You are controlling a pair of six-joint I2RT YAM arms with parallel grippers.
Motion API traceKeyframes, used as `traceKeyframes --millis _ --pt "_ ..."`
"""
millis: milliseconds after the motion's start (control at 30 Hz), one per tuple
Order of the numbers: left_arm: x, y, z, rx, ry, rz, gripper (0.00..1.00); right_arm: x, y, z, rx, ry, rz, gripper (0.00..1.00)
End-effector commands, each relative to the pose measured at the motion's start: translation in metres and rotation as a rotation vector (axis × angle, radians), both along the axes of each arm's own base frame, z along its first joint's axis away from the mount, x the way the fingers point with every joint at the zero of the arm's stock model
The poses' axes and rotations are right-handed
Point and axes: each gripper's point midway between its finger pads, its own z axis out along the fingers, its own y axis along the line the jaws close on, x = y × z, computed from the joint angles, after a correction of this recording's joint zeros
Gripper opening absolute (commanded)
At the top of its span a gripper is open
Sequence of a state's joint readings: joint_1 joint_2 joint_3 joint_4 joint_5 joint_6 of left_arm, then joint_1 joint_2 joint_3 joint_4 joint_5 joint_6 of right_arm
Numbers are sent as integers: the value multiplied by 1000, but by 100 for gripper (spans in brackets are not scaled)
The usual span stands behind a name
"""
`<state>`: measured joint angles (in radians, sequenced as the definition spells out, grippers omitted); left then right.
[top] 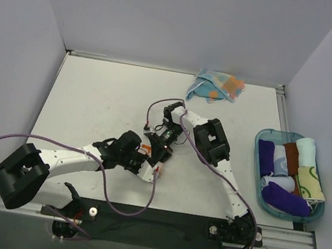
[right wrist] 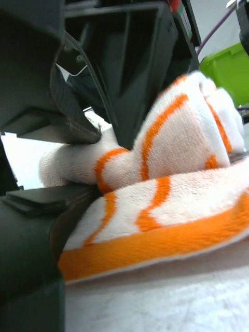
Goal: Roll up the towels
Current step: Roll the towel
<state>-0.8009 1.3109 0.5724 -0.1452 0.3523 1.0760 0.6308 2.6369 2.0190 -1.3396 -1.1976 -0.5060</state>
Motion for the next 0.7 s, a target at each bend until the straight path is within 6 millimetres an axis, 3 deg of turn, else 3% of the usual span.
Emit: traceKeyframes --millis 0,133,300,400,433,500,533,633,667 --pt "-27 29 -19 109 162 62 25 7 -30 -37 -166 4 5 38" --pt "-46 37 -21 148 260 63 21 14 -30 -33 -161 -18 -16 50" --pt "-50 36 -28 169 388 78 18 31 -33 -25 -169 -123 -31 52" --pt "-45 34 -25 167 532 115 15 47 -39 -19 -189 -201 -57 52" --pt "-35 29 -18 148 542 127 15 52 -40 -17 -191 -216 -69 52" --pt "-30 34 -23 162 606 161 14 63 -47 -10 -193 -246 -102 52" --pt "-23 30 -20 143 635 169 14 68 -48 0 -178 -268 -120 52" --pt "-26 31 -17 153 734 164 14 75 -58 14 -154 -315 -152 53" --pt "-18 28 -18 152 761 163 14 79 -59 31 -127 -365 -166 55"
